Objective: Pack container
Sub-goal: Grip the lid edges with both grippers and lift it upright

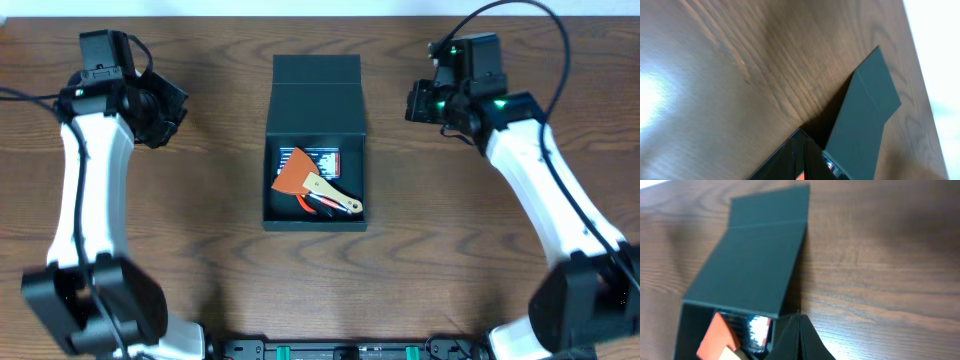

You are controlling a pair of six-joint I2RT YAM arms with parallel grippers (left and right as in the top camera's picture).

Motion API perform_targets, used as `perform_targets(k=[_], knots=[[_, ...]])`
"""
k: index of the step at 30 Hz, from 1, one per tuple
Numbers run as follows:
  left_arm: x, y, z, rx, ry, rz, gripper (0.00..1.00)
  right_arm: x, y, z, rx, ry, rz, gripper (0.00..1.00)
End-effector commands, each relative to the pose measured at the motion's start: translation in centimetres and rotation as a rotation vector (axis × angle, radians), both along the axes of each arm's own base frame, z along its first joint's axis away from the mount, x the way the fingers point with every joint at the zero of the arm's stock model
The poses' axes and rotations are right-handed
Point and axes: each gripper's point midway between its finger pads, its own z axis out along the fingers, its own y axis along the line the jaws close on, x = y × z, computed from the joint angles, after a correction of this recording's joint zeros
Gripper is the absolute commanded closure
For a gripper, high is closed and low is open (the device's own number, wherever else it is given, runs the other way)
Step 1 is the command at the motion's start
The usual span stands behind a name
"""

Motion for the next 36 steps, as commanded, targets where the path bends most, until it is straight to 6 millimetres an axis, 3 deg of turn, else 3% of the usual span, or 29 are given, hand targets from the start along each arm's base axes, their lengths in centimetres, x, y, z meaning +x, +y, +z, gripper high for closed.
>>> perform_targets(k=[1, 6, 18, 26, 36], knots=[[0.6, -1.3, -2.4, -0.133, 0.040, -0.047, 0.94, 1.0, 0.0, -1.8, 0.048, 0.063, -0.075, 0.99], [1.6, -2.2, -5.7, -0.228, 0.092, -0.071, 0.94, 1.5, 1.0, -5.0, 0.109, 0.147, -0.099, 0.99], [2.7, -4.6, -11.0, -0.423, 0.168, -0.102, 0.94, 2.0, 2.9, -11.2, 0.233, 0.314, -0.151, 0.99], [2.6, -5.7, -13.9, -0.455, 0.221, -0.117, 0.94, 2.1, 3.9, -13.4, 0.284, 0.366, -0.158, 0.99], [4.2, -9.2, -15.4, -0.495, 0.190, -0.172, 0.94, 2.5, 4.7, -14.7, 0.328, 0.383, -0.158, 0.99]])
